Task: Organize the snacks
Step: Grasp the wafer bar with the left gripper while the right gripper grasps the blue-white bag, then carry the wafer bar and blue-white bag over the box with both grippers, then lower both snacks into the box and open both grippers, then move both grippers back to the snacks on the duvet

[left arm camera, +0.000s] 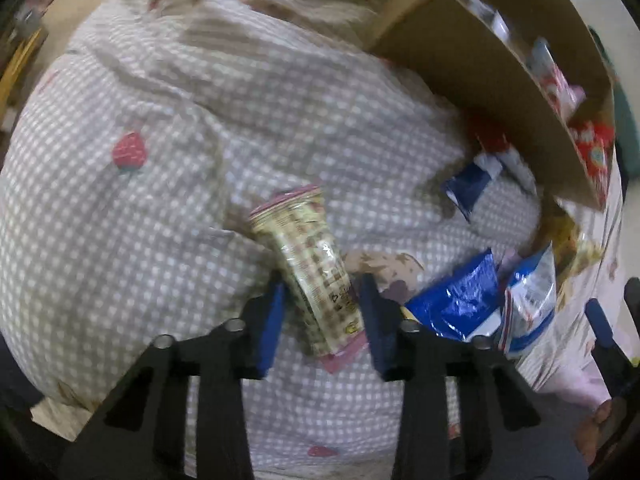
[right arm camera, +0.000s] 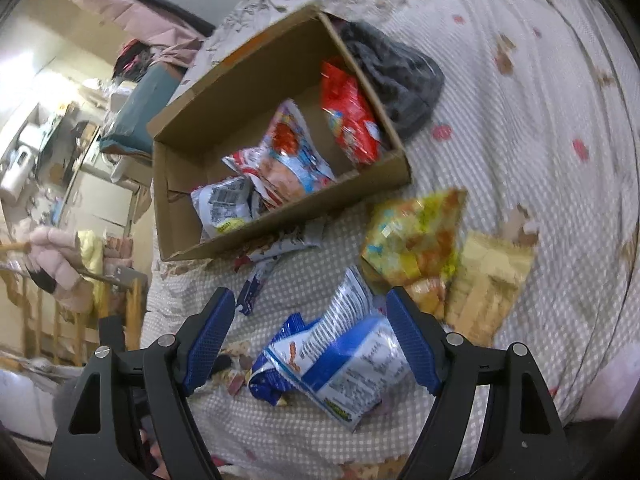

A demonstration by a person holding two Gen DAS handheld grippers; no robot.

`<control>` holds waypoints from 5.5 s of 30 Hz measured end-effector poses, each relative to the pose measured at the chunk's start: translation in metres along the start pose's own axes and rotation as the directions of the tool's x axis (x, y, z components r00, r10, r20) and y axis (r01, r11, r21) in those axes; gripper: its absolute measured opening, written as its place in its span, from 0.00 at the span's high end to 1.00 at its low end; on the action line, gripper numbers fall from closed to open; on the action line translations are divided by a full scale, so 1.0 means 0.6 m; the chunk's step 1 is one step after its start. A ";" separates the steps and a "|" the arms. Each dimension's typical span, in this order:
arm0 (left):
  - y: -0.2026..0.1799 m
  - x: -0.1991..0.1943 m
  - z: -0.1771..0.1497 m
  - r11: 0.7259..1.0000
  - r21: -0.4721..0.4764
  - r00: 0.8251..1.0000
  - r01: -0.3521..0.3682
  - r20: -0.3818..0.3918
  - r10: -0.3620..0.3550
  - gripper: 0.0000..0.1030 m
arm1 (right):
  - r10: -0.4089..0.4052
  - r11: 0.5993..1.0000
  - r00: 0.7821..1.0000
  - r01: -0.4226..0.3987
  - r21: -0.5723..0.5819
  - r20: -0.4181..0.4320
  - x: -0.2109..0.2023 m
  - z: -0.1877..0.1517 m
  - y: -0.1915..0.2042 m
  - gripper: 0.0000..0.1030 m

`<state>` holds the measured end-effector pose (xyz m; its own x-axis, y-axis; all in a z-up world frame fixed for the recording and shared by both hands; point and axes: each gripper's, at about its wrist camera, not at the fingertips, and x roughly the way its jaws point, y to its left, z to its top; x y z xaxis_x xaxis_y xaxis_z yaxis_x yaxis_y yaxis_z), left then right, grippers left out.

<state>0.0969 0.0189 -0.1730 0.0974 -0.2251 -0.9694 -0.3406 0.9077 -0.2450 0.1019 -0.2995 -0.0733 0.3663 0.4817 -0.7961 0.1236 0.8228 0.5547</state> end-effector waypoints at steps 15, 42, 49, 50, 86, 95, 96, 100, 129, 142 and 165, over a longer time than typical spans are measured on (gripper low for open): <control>-0.051 -0.042 -0.015 0.992 0.113 0.996 -0.053 0.082 0.044 0.83 | 0.054 0.941 0.971 0.029 0.338 -0.234 0.120 -0.056 -0.086 0.20; -0.033 -0.190 -0.028 0.989 0.150 0.945 0.012 0.322 -0.060 0.90 | 0.247 0.969 0.963 -0.245 -0.029 0.112 -0.044 -0.034 0.009 0.58; -0.036 -0.258 -0.015 0.967 0.232 0.910 0.109 0.367 -0.191 0.90 | 0.183 0.982 0.968 -0.169 -0.089 0.174 -0.077 -0.023 0.026 0.58; -0.044 -0.274 -0.012 0.962 0.251 0.902 0.104 0.383 -0.197 0.90 | 0.176 0.982 0.967 -0.160 -0.101 0.185 -0.083 -0.021 0.031 0.58; -0.218 -0.209 0.180 0.901 0.433 0.880 -0.026 0.437 -0.185 0.90 | 0.069 0.980 0.983 -0.036 -0.194 0.168 0.033 0.203 0.088 0.57; -0.214 -0.169 0.183 0.888 0.458 0.889 -0.036 0.422 -0.181 0.90 | 0.122 0.990 0.988 -0.115 -0.077 0.093 0.071 0.214 0.035 0.55; -0.216 -0.170 0.182 0.887 0.460 0.887 -0.036 0.424 -0.184 0.90 | 0.129 0.990 0.987 -0.123 -0.063 0.092 0.072 0.214 0.031 0.55; -0.219 -0.171 0.176 0.881 0.470 0.882 -0.055 0.437 -0.178 0.90 | 0.131 0.990 0.988 -0.126 -0.063 0.076 0.077 0.214 0.039 0.55; -0.205 -0.199 0.164 0.899 0.431 0.836 -0.077 0.519 -0.178 0.29 | 0.112 0.985 0.973 -0.082 -0.152 0.200 0.040 0.217 0.074 0.05; -0.185 -0.241 0.128 0.900 0.429 0.803 -0.073 0.561 -0.202 0.29 | 0.094 0.986 0.967 -0.058 -0.153 0.237 0.001 0.201 0.075 0.03; -0.143 -0.316 0.012 0.890 0.442 0.696 -0.113 0.674 -0.246 0.03 | 0.002 0.986 0.960 0.046 -0.163 0.281 -0.084 0.069 0.047 0.03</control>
<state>0.1146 -0.0135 0.0318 0.7821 -0.1418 -0.6068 0.0995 0.9897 -0.1029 0.1252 -0.3130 -0.0077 0.6109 0.3790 -0.6951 -0.0118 0.8823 0.4706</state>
